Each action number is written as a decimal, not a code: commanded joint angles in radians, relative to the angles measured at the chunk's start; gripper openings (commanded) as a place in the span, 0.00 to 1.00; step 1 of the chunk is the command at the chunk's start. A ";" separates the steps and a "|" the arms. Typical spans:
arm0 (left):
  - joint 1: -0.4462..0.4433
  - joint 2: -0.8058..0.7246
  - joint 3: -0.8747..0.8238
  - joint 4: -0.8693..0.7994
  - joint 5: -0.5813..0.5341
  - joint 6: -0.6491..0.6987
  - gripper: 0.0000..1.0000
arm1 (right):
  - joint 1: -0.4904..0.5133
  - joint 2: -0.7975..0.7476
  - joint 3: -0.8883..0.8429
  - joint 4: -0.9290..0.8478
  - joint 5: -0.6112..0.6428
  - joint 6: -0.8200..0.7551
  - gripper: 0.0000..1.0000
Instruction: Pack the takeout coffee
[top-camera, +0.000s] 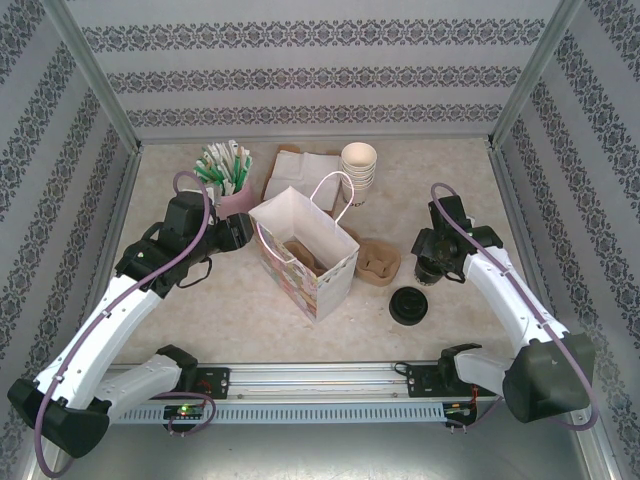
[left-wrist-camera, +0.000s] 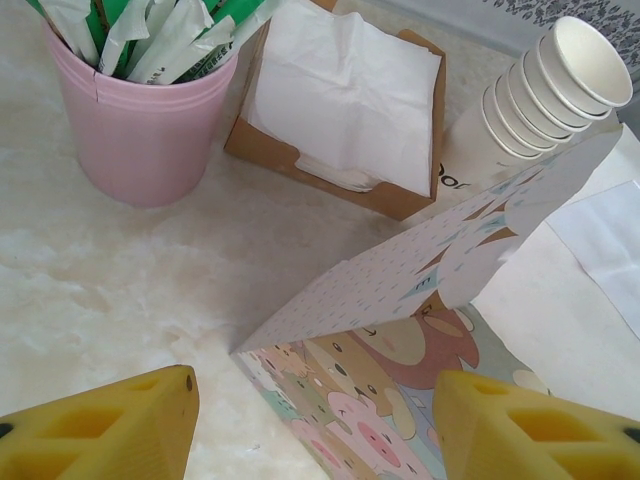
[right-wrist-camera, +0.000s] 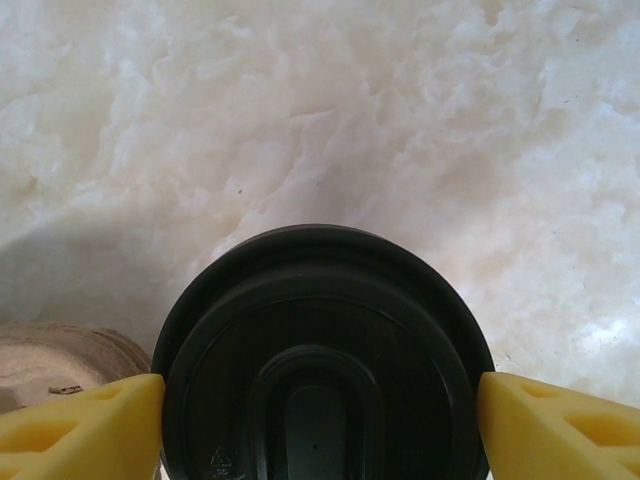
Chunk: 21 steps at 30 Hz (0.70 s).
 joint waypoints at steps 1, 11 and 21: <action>0.008 0.006 0.002 -0.004 0.011 -0.015 0.64 | -0.011 0.009 -0.016 0.009 -0.007 -0.018 0.80; 0.007 0.011 0.004 -0.004 0.015 -0.015 0.64 | -0.010 0.013 -0.022 0.012 -0.029 -0.026 0.82; 0.009 0.010 0.002 -0.004 0.018 -0.013 0.64 | -0.002 0.013 -0.015 0.003 -0.038 -0.039 0.84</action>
